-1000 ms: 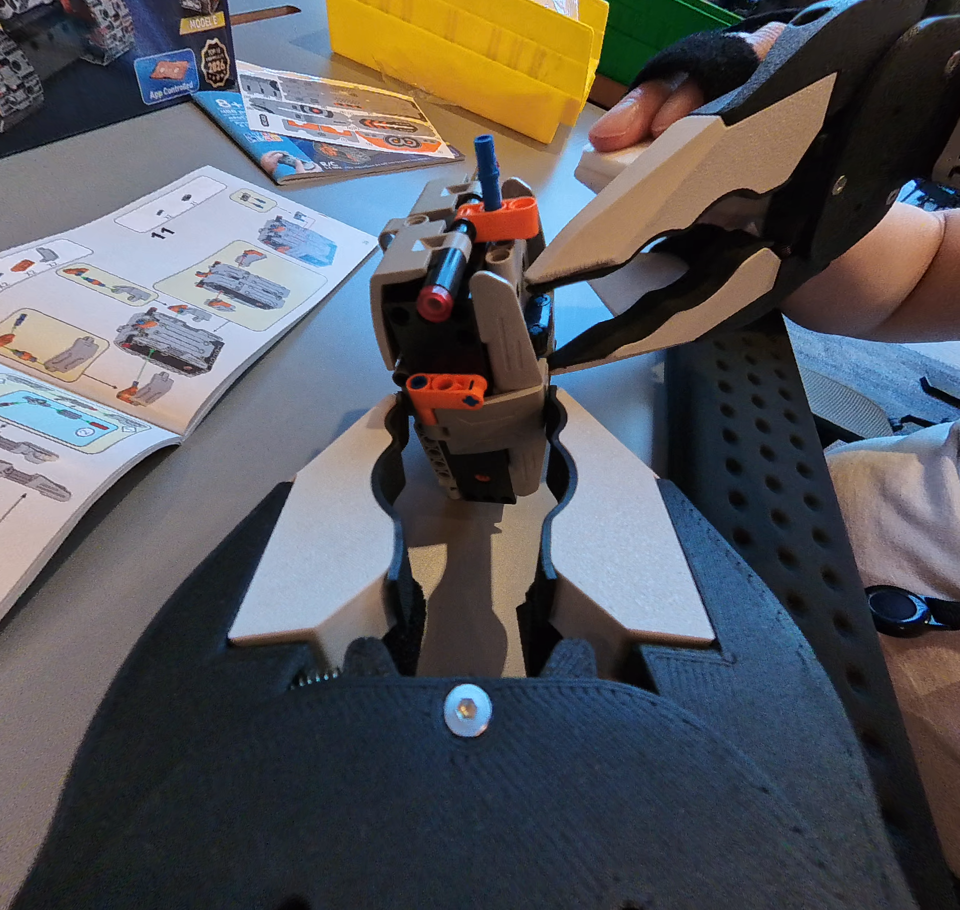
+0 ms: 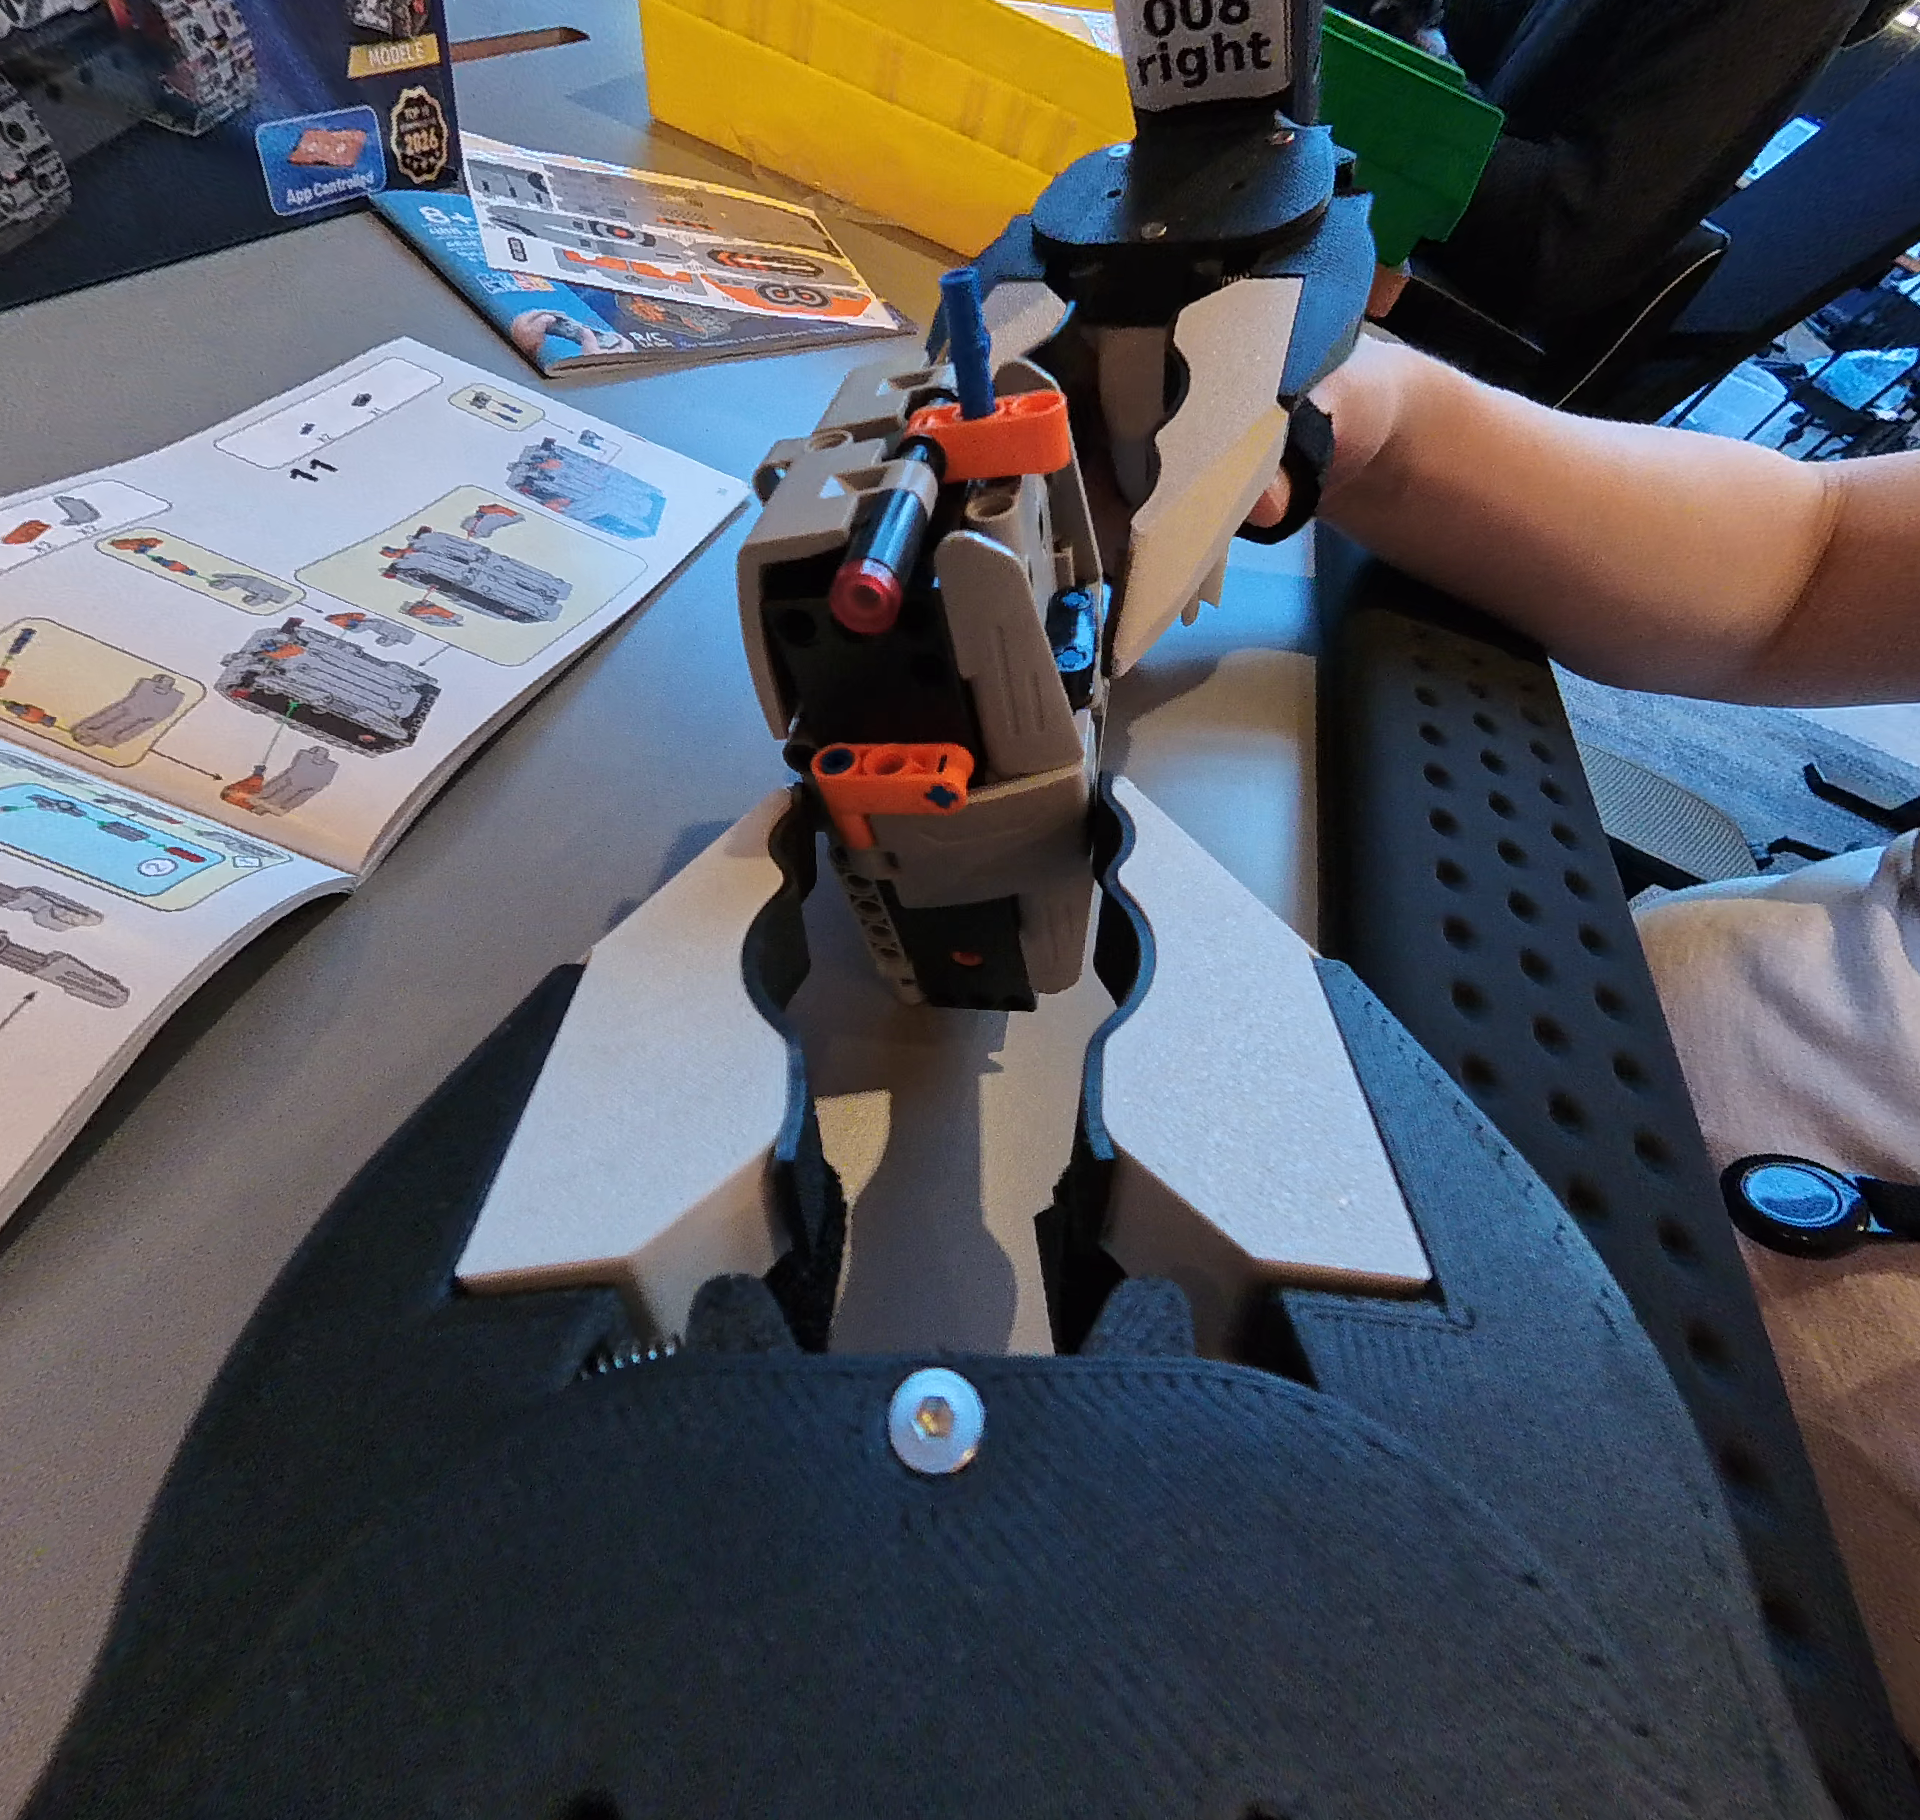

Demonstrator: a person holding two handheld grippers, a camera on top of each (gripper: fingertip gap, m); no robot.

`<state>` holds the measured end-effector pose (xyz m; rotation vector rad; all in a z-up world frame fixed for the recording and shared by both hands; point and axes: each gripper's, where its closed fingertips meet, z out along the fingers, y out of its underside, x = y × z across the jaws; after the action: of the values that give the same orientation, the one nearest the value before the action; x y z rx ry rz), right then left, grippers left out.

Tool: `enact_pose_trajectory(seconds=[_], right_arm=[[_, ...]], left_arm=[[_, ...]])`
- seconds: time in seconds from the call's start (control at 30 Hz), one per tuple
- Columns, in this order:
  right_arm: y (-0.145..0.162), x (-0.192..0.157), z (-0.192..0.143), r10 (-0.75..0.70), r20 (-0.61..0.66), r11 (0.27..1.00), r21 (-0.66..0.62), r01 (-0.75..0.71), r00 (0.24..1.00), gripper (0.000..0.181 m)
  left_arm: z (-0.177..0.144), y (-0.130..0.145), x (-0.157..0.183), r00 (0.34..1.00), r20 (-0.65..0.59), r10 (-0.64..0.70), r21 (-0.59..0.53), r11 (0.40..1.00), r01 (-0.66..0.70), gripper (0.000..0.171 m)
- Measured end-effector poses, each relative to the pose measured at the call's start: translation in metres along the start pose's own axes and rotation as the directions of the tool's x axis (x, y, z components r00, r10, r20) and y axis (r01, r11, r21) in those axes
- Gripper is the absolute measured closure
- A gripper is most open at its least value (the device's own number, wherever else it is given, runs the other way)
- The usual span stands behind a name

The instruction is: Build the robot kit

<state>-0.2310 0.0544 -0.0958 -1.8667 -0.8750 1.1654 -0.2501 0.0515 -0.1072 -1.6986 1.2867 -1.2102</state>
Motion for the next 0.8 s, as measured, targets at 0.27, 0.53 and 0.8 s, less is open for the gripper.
enact_pose_trajectory(seconds=[0.27,0.53,0.8], right_arm=[[0.001,-0.0016,-0.0015,-0.023,0.002,1.0,0.002,0.023,1.0,0.139],[0.0011,-0.0004,-0.0028,-0.015,0.004,1.0,0.008,0.015,1.0,0.139],[0.0007,0.0002,-0.004,-0.043,-0.019,0.999,0.011,0.043,0.999,0.138]], left_arm=[[-0.0085,0.0021,0.0053,0.996,-0.069,-0.061,0.001,0.998,0.061,0.113],[-0.0048,0.0019,0.0028,0.988,-0.094,-0.12,0.001,0.993,0.12,0.123],[-0.0042,0.0019,0.0021,0.989,-0.089,-0.118,0.001,0.993,0.119,0.123]])
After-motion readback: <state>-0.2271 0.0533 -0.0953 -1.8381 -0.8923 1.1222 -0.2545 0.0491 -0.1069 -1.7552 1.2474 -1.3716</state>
